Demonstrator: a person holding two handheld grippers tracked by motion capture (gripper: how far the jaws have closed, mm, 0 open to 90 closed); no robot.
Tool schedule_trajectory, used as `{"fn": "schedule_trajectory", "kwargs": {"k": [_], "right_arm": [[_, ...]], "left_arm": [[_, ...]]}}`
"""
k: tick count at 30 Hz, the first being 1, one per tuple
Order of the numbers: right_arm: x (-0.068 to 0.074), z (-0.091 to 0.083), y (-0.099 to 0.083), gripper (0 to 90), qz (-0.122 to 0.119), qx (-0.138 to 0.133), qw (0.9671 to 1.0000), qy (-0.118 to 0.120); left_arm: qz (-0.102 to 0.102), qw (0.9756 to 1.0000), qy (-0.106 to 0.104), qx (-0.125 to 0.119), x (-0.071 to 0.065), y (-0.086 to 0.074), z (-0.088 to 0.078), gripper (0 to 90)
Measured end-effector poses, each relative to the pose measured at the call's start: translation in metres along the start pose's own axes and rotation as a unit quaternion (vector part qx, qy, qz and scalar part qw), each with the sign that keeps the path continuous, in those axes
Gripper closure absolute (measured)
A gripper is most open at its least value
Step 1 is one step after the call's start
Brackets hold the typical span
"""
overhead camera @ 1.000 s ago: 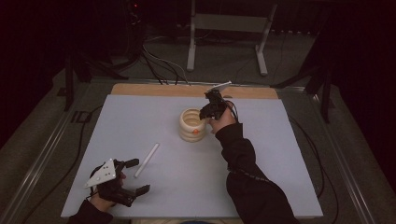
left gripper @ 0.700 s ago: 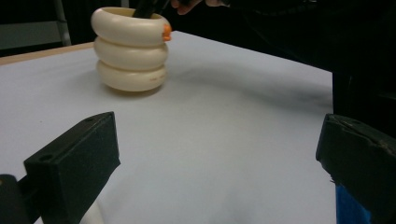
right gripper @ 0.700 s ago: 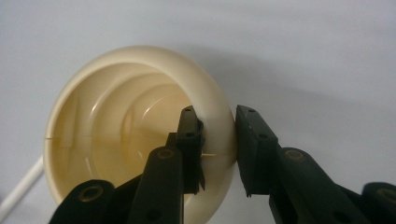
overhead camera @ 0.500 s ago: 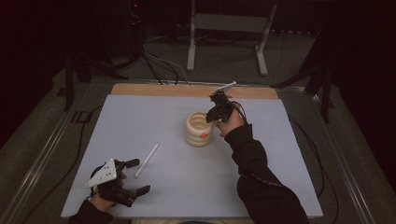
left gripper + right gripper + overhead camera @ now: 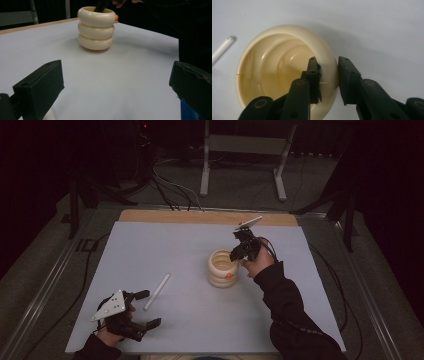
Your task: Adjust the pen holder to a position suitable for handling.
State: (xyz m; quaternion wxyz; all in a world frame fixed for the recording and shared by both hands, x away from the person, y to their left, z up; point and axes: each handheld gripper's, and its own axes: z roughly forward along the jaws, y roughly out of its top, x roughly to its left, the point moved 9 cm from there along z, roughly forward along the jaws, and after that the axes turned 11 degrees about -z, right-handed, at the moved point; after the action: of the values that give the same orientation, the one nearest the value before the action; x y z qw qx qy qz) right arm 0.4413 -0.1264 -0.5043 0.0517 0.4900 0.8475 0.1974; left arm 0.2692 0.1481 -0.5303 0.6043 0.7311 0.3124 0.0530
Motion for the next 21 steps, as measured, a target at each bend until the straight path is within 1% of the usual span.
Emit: {"fn": "schedule_trajectory", "kwargs": {"k": [6,11,12,18,21], "right_arm": [[0.000,-0.003,-0.015,71.6,-0.007,0.011,0.9999,0.004],[-0.002,-0.006,-0.024,71.5,-0.002,0.016,0.9998,0.007],[-0.003,-0.006,-0.026,71.4,-0.003,0.017,0.9998,0.006],[-0.004,-0.005,-0.030,71.5,-0.002,0.017,0.9998,0.005],[-0.004,-0.005,-0.030,71.0,0.001,0.015,0.9998,0.008]], "left_arm": [[0.000,1.0000,0.000,0.000,0.000,0.000,0.001,0.0],[0.001,1.0000,0.001,0.002,0.000,0.000,0.001,0.0],[0.001,1.0000,0.001,0.001,0.000,0.000,0.001,0.0],[0.001,1.0000,0.001,0.001,0.000,0.000,0.001,0.0],[0.000,1.0000,0.001,0.001,0.000,0.000,0.001,0.0]]}}
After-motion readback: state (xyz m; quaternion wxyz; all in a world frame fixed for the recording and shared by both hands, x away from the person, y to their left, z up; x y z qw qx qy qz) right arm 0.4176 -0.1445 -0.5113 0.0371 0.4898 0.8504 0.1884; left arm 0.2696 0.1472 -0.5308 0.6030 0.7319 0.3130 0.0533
